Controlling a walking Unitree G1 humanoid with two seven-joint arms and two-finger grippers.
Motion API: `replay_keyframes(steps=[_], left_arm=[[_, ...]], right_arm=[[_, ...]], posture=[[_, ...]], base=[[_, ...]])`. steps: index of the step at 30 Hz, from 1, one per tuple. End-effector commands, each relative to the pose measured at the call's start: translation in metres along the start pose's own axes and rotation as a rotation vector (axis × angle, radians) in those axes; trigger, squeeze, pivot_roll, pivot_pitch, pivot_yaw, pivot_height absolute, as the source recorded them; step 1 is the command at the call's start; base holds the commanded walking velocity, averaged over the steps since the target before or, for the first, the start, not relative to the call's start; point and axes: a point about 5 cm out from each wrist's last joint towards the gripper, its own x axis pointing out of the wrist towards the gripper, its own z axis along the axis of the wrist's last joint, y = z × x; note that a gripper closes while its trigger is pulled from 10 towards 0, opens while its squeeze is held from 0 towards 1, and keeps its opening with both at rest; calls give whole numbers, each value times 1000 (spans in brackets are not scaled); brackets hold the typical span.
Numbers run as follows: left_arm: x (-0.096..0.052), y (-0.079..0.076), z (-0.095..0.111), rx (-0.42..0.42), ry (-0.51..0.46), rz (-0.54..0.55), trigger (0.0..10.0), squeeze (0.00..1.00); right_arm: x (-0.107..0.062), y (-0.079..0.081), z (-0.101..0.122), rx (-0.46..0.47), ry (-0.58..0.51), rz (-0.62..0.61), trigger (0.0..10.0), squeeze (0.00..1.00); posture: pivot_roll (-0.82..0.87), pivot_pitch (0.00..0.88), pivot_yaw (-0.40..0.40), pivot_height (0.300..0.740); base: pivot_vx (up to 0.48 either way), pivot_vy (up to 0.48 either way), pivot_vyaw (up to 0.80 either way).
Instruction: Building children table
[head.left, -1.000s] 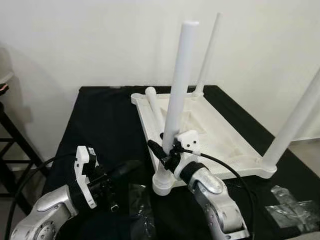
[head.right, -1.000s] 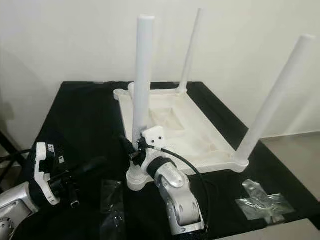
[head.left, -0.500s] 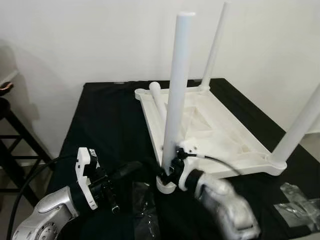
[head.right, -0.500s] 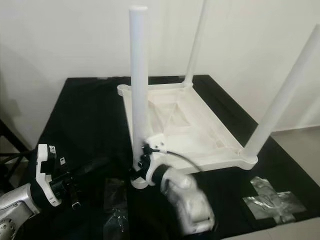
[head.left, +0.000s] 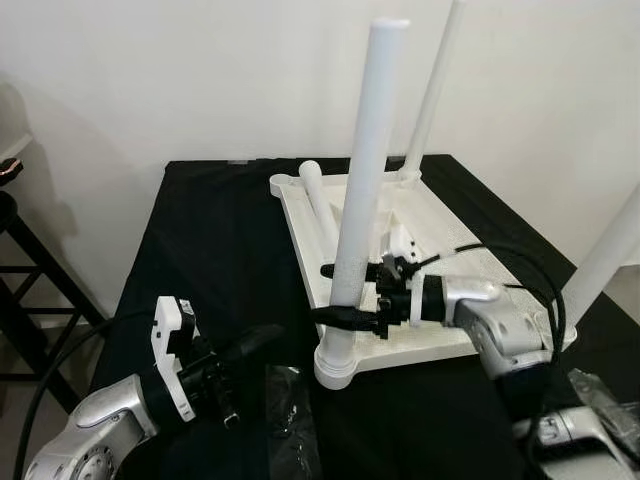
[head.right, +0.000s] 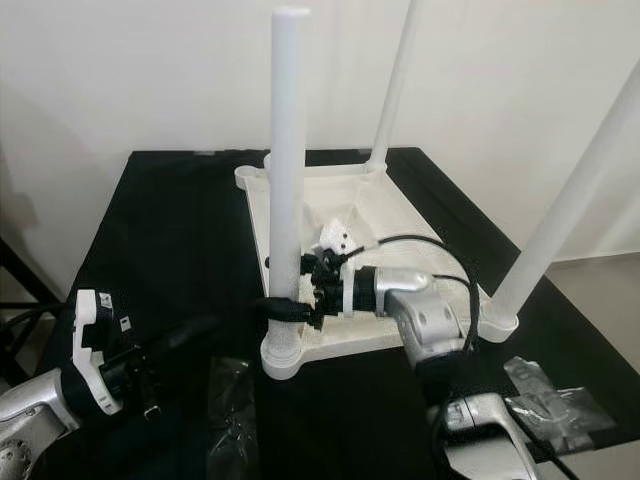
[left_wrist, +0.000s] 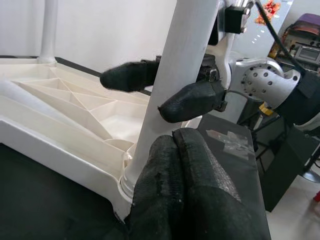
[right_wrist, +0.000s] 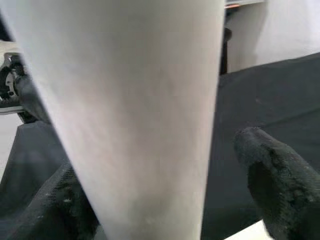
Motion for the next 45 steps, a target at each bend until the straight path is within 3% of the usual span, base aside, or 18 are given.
replay_keyframes(steps=[1,2,12,17,20,22,23,25,26,27,34,35,37,38,40,41,44,45], left_arm=[[1,-2,-1,6,6,-1,10000,0],[1,-2,-1,5,5,-1,10000,0],[3,-3,0,4,-2,-3,10000,0],[2,-3,1,4,-4,-5,10000,0],[1,-3,2,5,-4,-4,10000,0],[1,-3,2,5,-4,-4,10000,0],[-1,-2,3,6,-3,-2,10000,0],[-1,-2,3,6,-3,-2,10000,0],[-3,0,4,7,1,-3,10000,0],[-2,1,4,3,2,-8,10000,0],[-3,2,4,3,1,-1,10000,0],[-3,1,4,7,-3,6,10000,0],[-3,1,4,10,-5,9,10000,0],[-3,1,5,8,-4,4,10000,0],[-3,1,5,8,-4,4,10000,0],[-2,0,5,5,-3,0,10000,0],[-1,-1,4,2,-3,-5,10000,0],[-1,-1,4,2,-3,-5,10000,0]], right_arm=[[-1,-4,2,0,-15,2,2706,0],[-1,-9,2,0,-21,-8,0,0],[-2,-3,-12,25,-22,77,0,0],[-5,5,-15,14,-39,13,0,0],[8,24,-28,53,-56,-124,0,0],[8,24,-28,53,-56,-124,0,0],[28,33,-42,195,-187,-527,0,0],[28,33,-42,195,-187,-527,0,0],[40,47,-42,157,-186,-672,0,0],[40,48,-55,235,-140,-807,0,0],[48,54,-61,188,-47,-781,0,0],[47,55,-59,197,-53,-785,1098,0],[45,56,-58,211,-57,-798,1098,0],[45,56,-57,254,-76,-771,10000,0],[45,56,-57,254,-76,-771,10000,0],[47,57,-52,263,-98,-681,10000,1000],[51,63,-30,158,-130,-333,10000,1000],[51,63,-30,158,-130,-333,10000,1000]], posture=[[118,0,-76,740],[120,0,-78,740],[103,0,-78,740],[93,0,-79,740],[85,0,-80,740],[85,0,-80,740],[61,0,-69,740],[61,0,-69,740],[31,0,-42,740],[55,0,-58,740],[56,0,-56,740],[61,0,-61,740],[61,0,-61,740],[61,0,-59,740],[61,0,-59,740],[66,0,-60,740],[71,0,-62,740],[71,0,-62,740]], base=[[0,0,0],[0,0,0],[0,0,0],[0,0,0],[0,0,0],[0,0,0],[0,0,0],[0,0,0],[0,0,0],[0,0,0],[0,0,0],[0,0,0],[0,0,0],[0,0,0],[0,0,0],[0,0,0],[0,0,0],[0,0,0]])
